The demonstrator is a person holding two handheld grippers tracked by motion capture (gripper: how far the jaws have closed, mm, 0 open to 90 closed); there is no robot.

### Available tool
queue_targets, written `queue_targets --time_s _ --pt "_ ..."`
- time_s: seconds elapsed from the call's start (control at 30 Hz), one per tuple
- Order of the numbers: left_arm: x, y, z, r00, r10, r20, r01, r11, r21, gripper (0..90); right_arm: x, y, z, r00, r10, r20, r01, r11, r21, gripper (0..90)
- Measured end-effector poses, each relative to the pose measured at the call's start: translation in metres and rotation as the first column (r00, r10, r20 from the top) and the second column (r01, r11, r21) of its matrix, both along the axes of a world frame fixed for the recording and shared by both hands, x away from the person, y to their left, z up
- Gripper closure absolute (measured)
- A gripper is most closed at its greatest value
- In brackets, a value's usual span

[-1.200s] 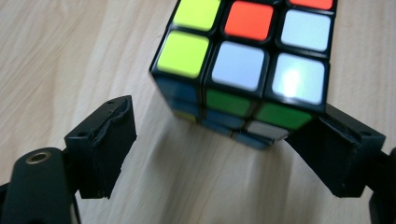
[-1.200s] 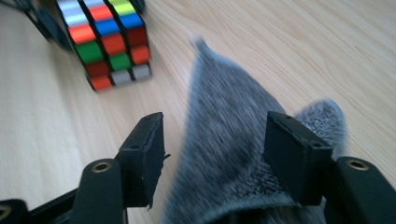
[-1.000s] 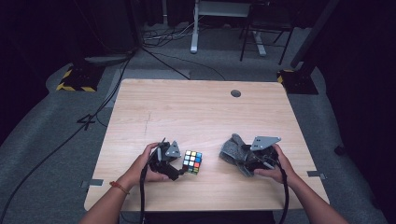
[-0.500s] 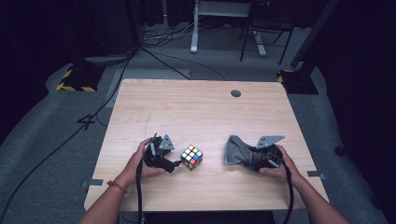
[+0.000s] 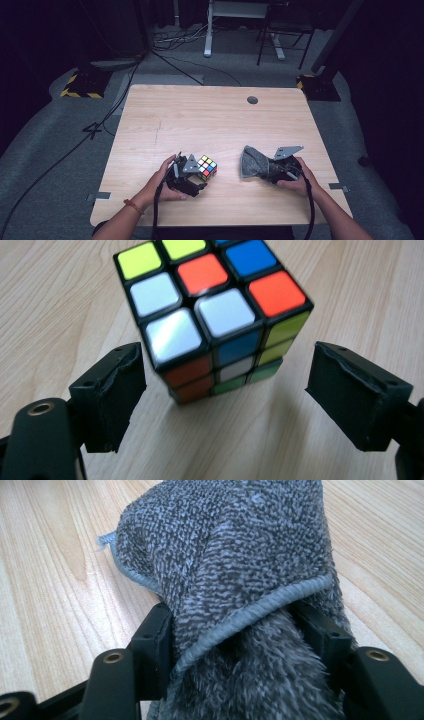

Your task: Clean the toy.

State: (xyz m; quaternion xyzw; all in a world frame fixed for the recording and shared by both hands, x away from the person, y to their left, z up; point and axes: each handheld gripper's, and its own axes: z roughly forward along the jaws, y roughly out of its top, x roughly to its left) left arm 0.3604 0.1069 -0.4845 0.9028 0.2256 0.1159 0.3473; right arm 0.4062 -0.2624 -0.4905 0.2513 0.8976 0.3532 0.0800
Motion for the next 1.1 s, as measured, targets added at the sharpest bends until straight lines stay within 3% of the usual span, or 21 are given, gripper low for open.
queue_targets --time_s 0.2,0.37,0.47,0.57,0.7,0.8,0.93,1.1 --pt "0.004 -0.013 -0.001 0.9984 0.057 -0.001 -0.057 0.9975 -0.04 15.3 0.0 0.0 0.0 1.0 -0.004 0.004 0.004 1.0 0.0 40.7" --pt "0.011 -0.021 -0.003 0.9961 0.085 -0.025 -0.087 0.9923 -0.088 16.4 -0.001 0.001 0.0 0.9999 -0.006 0.01 0.006 1.0 -0.005 40.8" --pt "0.013 -0.022 -0.005 0.9985 0.053 -0.012 -0.054 0.996 -0.071 18.3 -0.002 0.001 0.0 0.9999 -0.004 0.013 0.004 1.0 -0.006 43.5" --pt "0.015 -0.021 -0.007 0.9983 0.058 -0.009 -0.058 0.9966 -0.058 29.7 -0.003 0.001 0.0 0.9998 0.007 0.017 -0.007 1.0 -0.001 52.7" --pt "0.017 -0.019 -0.007 0.9998 0.02 -0.003 -0.02 0.9983 -0.055 31.9 -0.004 0.002 0.002 0.9992 0.018 0.035 -0.018 0.9998 0.004 64.9" --pt "0.015 -0.02 -0.005 0.9996 -0.017 0.025 0.017 0.9995 -0.026 32.5 -0.005 0.001 0.004 0.9985 0.023 0.05 -0.023 0.9997 0.011 69.5" --pt "0.011 -0.029 0.0 0.9955 -0.092 0.025 0.092 0.9958 0.007 32.6 -0.009 0.001 0.013 0.9975 0.029 0.064 -0.034 0.9965 0.077 70.7" --pt "0.008 -0.045 0.011 0.9858 -0.162 0.044 0.163 0.9864 -0.019 32.7 -0.019 0.009 0.037 0.9919 0.067 0.109 -0.084 0.9835 0.16 70.7"
